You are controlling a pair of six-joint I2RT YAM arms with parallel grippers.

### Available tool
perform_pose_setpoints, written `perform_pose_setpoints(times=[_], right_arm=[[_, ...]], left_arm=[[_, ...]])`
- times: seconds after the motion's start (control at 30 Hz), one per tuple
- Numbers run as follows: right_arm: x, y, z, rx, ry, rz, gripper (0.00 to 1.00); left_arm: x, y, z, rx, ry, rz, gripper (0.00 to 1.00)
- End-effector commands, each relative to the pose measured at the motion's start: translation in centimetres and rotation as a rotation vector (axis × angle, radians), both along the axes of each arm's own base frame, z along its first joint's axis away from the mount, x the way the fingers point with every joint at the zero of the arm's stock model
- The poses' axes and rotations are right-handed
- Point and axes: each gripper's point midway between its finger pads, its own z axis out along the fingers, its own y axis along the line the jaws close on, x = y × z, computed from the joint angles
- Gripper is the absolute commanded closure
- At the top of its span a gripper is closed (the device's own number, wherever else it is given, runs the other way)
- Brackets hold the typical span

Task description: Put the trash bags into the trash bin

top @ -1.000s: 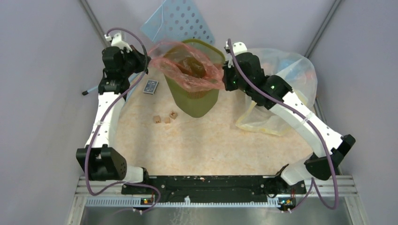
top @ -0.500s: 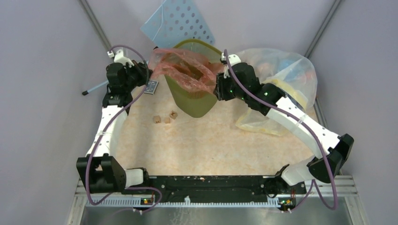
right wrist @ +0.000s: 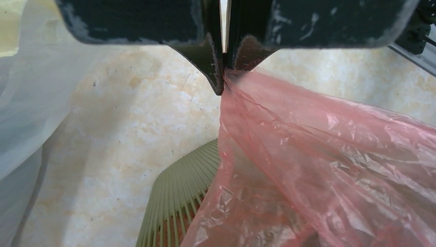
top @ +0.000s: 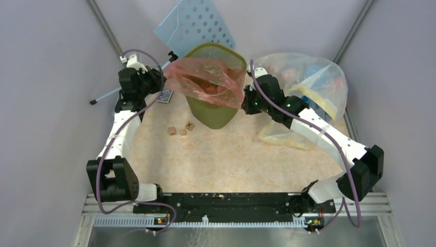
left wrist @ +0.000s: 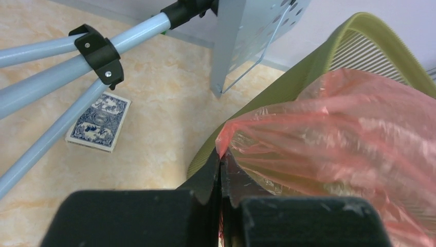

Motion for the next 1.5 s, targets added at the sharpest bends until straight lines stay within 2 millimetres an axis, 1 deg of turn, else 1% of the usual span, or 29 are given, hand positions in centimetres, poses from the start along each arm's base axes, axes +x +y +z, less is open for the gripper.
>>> perform_pose_setpoints(times=[0.0,0.1,0.13,0.23,0.3,0.43,0.5,0.53,0.6,0.7,0.83,0.93,1.0,1.03,1.07,1.13,1.23,1.37,1.47], right_arm=[[0.8,0.1,0.7,0.056,-0.04,-0.009,1.0],[1.6,-0.3,-0.1,0.036,-0.039,-0.029,1.0],[1.9,-0.4,-0.3,0.029,-0.038,-0.038,1.0],[2.7,-1.1,0.2,0.02,-0.063,-0.067,1.0],[3.1,-1.7,1.3,0.016,-0.103,-0.083,0.93],[3.6,-3.2,4.4,-0.008,-0.224,-0.102,0.77],[3.6,-3.5,6.1,-0.016,-0.292,-0.081,0.69],[3.6,-3.6,6.7,-0.021,-0.32,-0.069,0.64],[3.5,-3.7,7.8,-0.035,-0.363,-0.047,0.6],[3.5,-3.2,9.0,-0.042,-0.401,0.002,0.59],[2.1,-0.9,10.7,0.008,-0.46,0.173,0.52],[1.2,0.5,12.3,0.029,-0.52,0.265,0.47],[1.3,0.9,12.9,-0.011,-0.554,0.289,0.47],[1.5,1.1,13.2,-0.032,-0.563,0.296,0.49],[1.9,1.5,12.9,-0.06,-0.557,0.303,0.51],[2.5,2.1,12.7,-0.112,-0.549,0.307,0.57],[3.3,3.0,12.3,-0.174,-0.538,0.316,0.59],[3.1,4.3,12.3,-0.196,-0.55,0.359,0.54],[2.6,5.0,12.5,-0.197,-0.566,0.399,0.49]], left_arm=[[1.3,0.5,-0.4,0.0,-0.022,-0.005,1.0],[1.9,0.2,-1.2,-0.026,-0.008,-0.024,1.0],[2.1,-0.2,-1.4,-0.042,-0.006,-0.049,1.0],[2.5,-1.3,-1.0,-0.078,-0.026,-0.116,1.0],[2.8,-1.7,-0.5,-0.093,-0.043,-0.138,1.0],[3.5,-1.9,1.0,-0.101,-0.098,-0.151,1.0],[3.8,-2.1,1.6,-0.108,-0.122,-0.162,1.0],[3.9,-2.2,1.9,-0.117,-0.128,-0.168,1.0],[4.2,-2.6,2.0,-0.133,-0.132,-0.189,0.97],[4.5,-3.4,1.9,-0.169,-0.125,-0.242,0.94],[4.3,-4.3,2.0,-0.206,-0.127,-0.294,0.9],[4.3,-4.3,1.9,-0.202,-0.128,-0.295,0.9],[4.3,-4.3,1.8,-0.198,-0.126,-0.293,0.9],[4.4,-4.3,1.7,-0.197,-0.124,-0.294,0.9],[4.4,-4.3,1.6,-0.198,-0.122,-0.296,0.9],[4.5,-4.3,1.6,-0.199,-0.12,-0.297,0.9],[4.6,-4.3,1.4,-0.202,-0.116,-0.3,0.9],[4.8,-4.5,1.5,-0.202,-0.117,-0.313,0.9],[4.9,-4.6,1.3,-0.206,-0.111,-0.323,0.9]])
